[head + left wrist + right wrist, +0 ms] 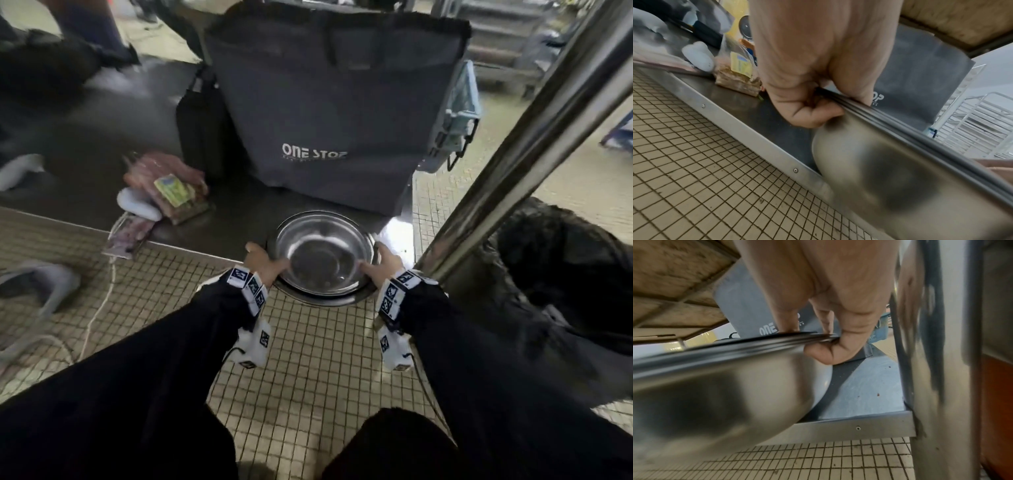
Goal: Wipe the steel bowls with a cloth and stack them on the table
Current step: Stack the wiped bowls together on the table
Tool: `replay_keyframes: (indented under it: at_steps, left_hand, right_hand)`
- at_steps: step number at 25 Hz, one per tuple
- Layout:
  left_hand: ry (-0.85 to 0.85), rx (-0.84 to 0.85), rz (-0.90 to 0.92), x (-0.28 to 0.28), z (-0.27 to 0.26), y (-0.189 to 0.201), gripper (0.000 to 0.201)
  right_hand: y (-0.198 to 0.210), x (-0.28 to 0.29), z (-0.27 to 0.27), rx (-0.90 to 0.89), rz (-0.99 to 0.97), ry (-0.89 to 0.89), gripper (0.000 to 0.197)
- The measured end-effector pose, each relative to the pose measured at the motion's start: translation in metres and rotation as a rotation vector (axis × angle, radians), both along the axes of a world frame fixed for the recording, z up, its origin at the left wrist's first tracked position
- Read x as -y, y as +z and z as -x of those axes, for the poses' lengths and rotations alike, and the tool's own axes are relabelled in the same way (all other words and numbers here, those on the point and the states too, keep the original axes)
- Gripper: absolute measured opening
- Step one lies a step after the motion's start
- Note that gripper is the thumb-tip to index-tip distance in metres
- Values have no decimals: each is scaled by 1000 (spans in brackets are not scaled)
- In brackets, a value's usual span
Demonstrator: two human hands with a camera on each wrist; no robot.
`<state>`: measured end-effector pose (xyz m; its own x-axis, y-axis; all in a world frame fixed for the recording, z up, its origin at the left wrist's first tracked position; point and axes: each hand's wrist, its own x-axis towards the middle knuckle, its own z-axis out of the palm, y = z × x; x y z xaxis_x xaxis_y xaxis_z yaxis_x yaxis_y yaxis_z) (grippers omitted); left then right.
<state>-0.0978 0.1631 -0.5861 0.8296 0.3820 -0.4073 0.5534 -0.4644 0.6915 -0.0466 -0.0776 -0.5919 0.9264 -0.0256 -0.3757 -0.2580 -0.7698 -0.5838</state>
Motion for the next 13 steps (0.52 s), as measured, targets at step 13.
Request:
replay_keyframes:
  at_steps: [13]
  left_hand:
    - [-262,149,-222,2,10,-24,95]
  right_hand:
    - [-9,5,34,227,69,14,65]
